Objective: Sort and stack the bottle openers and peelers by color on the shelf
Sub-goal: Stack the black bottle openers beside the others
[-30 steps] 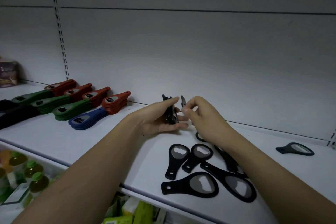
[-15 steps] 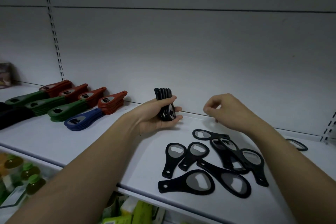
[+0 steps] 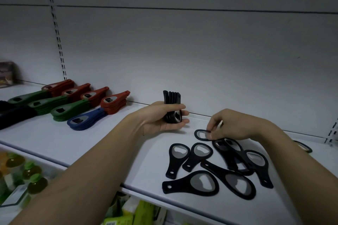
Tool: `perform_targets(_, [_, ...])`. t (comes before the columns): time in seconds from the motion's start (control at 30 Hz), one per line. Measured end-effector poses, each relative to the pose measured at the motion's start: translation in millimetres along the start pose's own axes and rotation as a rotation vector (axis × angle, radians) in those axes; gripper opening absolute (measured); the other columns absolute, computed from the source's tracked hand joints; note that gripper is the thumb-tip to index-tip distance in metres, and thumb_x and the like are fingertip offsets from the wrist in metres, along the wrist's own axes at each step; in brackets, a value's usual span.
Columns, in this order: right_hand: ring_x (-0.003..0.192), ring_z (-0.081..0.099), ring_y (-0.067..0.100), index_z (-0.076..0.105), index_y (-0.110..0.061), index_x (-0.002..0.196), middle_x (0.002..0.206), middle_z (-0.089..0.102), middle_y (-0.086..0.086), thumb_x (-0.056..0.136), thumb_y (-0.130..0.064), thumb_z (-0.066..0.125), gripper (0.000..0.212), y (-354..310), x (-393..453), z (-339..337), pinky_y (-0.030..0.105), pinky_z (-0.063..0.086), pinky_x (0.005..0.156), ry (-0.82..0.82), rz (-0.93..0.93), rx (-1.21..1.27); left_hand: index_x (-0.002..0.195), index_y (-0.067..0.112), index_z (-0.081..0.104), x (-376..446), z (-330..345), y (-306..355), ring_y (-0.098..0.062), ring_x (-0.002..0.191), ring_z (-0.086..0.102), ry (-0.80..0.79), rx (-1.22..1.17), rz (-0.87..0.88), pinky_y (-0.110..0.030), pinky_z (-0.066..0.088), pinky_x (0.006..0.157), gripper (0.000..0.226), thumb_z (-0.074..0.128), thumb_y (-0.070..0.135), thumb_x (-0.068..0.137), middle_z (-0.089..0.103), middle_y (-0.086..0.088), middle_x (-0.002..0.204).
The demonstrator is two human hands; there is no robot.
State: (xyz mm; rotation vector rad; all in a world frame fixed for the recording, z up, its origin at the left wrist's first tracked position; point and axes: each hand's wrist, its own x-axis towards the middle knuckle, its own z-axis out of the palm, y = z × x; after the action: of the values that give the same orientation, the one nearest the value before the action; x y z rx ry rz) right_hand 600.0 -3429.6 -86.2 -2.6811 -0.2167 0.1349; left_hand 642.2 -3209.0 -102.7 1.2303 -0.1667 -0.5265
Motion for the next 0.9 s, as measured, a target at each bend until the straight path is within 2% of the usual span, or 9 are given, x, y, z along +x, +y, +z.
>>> perform_targets(0.13, [0.073, 0.059, 0.009, 0.065, -0.019, 0.094, 0.096, 0.066, 0.000, 0.083, -0.019, 0.077, 0.016, -1, 2, 3, 0.020, 0.049, 0.067, 0.047, -0.067, 0.041, 0.112, 0.005, 0.060, -1, 0, 1, -0.029, 0.087, 0.071, 0.014, 0.017, -0.025, -0.029, 0.059, 0.054, 0.019, 0.057, 0.018, 0.098, 0.065, -0.016, 0.115])
perform_targets(0.23, [0.077, 0.060, 0.012, 0.065, -0.020, 0.091, 0.090, 0.066, 0.000, 0.089, -0.007, 0.067, 0.013, -5, 3, 3, 0.019, 0.048, 0.072, 0.117, -0.155, 0.100, 0.114, 0.003, 0.060, -2, 1, 2, -0.032, 0.084, 0.072, -0.009, -0.014, -0.058, -0.030, 0.059, 0.053, 0.023, 0.055, 0.020, 0.100, 0.065, -0.017, 0.115])
perform_targets(0.33, [0.090, 0.062, 0.020, 0.066, -0.018, 0.093, 0.096, 0.067, 0.005, 0.093, -0.007, 0.062, 0.012, -9, 3, 2, 0.026, 0.048, 0.081, 0.209, -0.230, 0.184, 0.117, 0.002, 0.059, -6, 3, 1, -0.030, 0.080, 0.074, -0.042, 0.041, -0.081, -0.031, 0.060, 0.055, 0.027, 0.056, 0.023, 0.099, 0.071, -0.016, 0.100])
perform_targets(0.4, [0.090, 0.061, 0.018, 0.066, -0.017, 0.093, 0.095, 0.067, 0.004, 0.093, -0.006, 0.061, 0.012, -12, 2, 1, 0.024, 0.047, 0.079, 0.258, -0.280, 0.241, 0.121, 0.001, 0.059, -8, 3, 1, -0.034, 0.087, 0.073, -0.088, 0.063, -0.110, -0.031, 0.060, 0.057, 0.033, 0.057, 0.025, 0.099, 0.073, -0.017, 0.102])
perform_targets(0.5, [0.081, 0.059, 0.009, 0.067, -0.017, 0.091, 0.088, 0.067, 0.000, 0.092, -0.005, 0.063, 0.013, -19, 0, 1, 0.019, 0.045, 0.074, 0.285, -0.351, 0.281, 0.129, 0.003, 0.057, -11, 4, 0, -0.045, 0.107, 0.066, -0.221, 0.090, -0.164, -0.030, 0.061, 0.060, 0.045, 0.059, 0.034, 0.096, 0.067, -0.019, 0.122])
perform_targets(0.6, [0.081, 0.059, 0.002, 0.070, -0.020, 0.089, 0.091, 0.067, -0.004, 0.088, -0.008, 0.069, 0.012, -24, 1, 6, 0.018, 0.046, 0.077, 0.268, -0.404, 0.305, 0.127, 0.007, 0.059, -12, 4, 0, -0.040, 0.108, 0.066, -0.314, 0.191, -0.150, -0.027, 0.062, 0.062, 0.048, 0.059, 0.039, 0.091, 0.064, -0.021, 0.128])
perform_targets(0.7, [0.100, 0.056, 0.002, 0.066, -0.033, 0.091, 0.106, 0.057, -0.011, 0.083, -0.020, 0.076, 0.019, -22, 6, 12, 0.024, 0.046, 0.088, 0.343, -0.387, 0.259, 0.124, 0.005, 0.059, -12, 3, -2, -0.036, 0.104, 0.068, -0.318, 0.200, -0.123, -0.025, 0.061, 0.061, 0.042, 0.059, 0.031, 0.091, 0.066, -0.020, 0.124])
perform_targets(0.77, [0.104, 0.053, 0.002, 0.058, -0.037, 0.099, 0.112, 0.053, -0.014, 0.082, -0.029, 0.076, 0.026, -19, 6, 11, 0.023, 0.045, 0.086, 0.412, -0.345, 0.230, 0.123, 0.003, 0.058, -9, 3, -3, -0.036, 0.103, 0.068, -0.287, 0.177, -0.098, -0.027, 0.062, 0.065, 0.038, 0.062, 0.021, 0.091, 0.068, -0.019, 0.120])
perform_targets(0.9, [0.082, 0.058, 0.012, 0.064, -0.027, 0.096, 0.100, 0.062, -0.007, 0.088, -0.031, 0.070, 0.010, -7, 0, -10, 0.026, 0.047, 0.072, 0.402, -0.230, 0.238, 0.133, 0.000, 0.053, -5, 3, -4, -0.039, 0.109, 0.066, -0.225, 0.119, -0.066, -0.033, 0.062, 0.071, 0.042, 0.059, 0.011, 0.093, 0.061, -0.023, 0.131])
